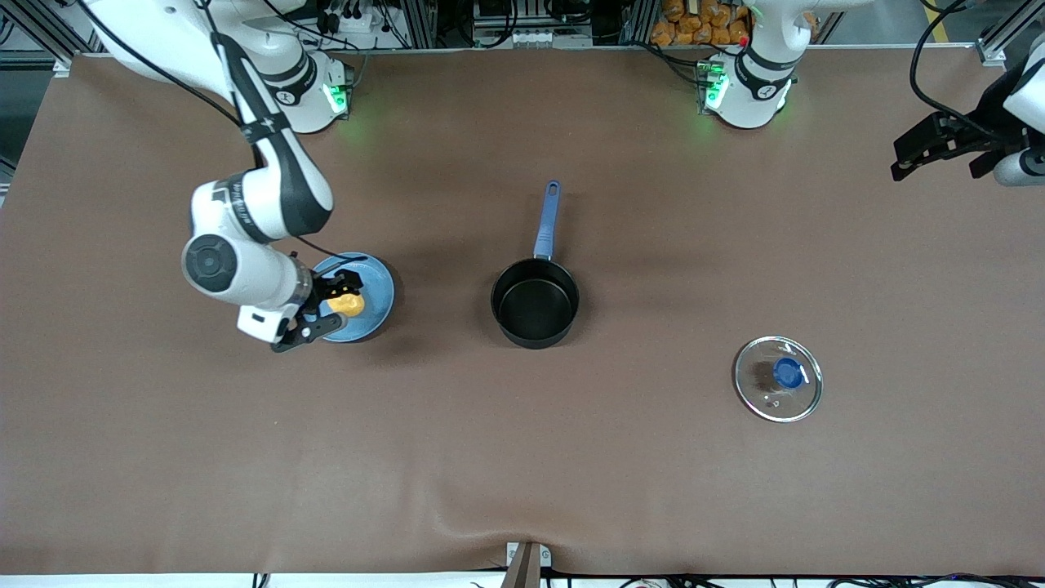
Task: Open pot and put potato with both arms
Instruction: 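Close the right gripper on the yellow potato on the plate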
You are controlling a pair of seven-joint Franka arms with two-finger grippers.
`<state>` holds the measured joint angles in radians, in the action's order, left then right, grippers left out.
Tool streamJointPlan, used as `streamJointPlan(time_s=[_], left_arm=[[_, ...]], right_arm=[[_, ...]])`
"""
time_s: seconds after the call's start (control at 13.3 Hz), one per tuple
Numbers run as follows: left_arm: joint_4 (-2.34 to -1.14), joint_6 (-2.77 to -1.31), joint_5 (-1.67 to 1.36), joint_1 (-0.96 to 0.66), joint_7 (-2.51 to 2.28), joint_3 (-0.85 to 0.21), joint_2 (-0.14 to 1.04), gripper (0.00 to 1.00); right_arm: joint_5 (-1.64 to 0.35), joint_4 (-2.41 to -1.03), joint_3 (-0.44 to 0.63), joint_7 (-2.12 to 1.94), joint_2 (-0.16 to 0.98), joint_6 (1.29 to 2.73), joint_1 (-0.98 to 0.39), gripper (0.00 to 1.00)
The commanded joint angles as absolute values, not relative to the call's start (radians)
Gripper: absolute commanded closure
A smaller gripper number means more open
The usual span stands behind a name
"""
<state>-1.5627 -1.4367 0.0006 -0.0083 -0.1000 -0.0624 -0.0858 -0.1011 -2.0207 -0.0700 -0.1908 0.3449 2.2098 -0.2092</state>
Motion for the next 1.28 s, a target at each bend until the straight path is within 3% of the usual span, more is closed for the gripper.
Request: streamJointPlan(time_s=[0.0,0.23,0.45,0.75,0.83,0.9,0.98,1.05,1.2], left_arm=[[-1.601,-1.447,-0.017,-0.011,-0.115,-0.067,-0.129,0.0],[-1.6,-1.443,-0.008,-0.023,-0.103,-0.074,-0.12,0.0],[-1.601,-1.442,-0.006,-0.017,-0.107,-0.084,-0.095,0.0],[-1.569,-1.442,0.018,-0.023,-0.109,-0.086,-0.065,0.0],[-1.569,-1.446,0.02,-0.029,-0.11,-0.084,-0.06,0.0],[-1.569,-1.457,0.02,-0.028,-0.11,-0.086,-0.04,0.0],[-1.569,-1.472,0.017,-0.028,-0.11,-0.086,-0.029,0.0],[-1.575,-1.494,0.015,-0.029,-0.106,-0.089,-0.029,0.0],[-1.577,-1.505,0.018,-0.025,-0.1,-0.107,-0.029,0.0]], right_arm=[[-0.114,-2.134,-0.061,-0.233,0.316,2.344,-0.219,0.0],[-0.086,-2.154,-0.058,-0.245,0.331,2.374,-0.221,0.0],[-0.064,-2.221,-0.058,-0.248,0.357,2.506,-0.218,0.0],[-0.063,-2.246,-0.057,-0.247,0.364,2.53,-0.204,0.02],[-0.063,-2.252,-0.057,-0.247,0.367,2.54,-0.213,0.22],[-0.061,-2.252,-0.058,-0.247,0.368,2.54,-0.216,0.63],[-0.063,-2.24,-0.06,-0.244,0.364,2.528,-0.218,0.92],[-0.063,-2.22,-0.061,-0.233,0.357,2.505,-0.222,1.0],[-0.071,-2.136,-0.064,-0.198,0.335,2.374,-0.244,1.0]])
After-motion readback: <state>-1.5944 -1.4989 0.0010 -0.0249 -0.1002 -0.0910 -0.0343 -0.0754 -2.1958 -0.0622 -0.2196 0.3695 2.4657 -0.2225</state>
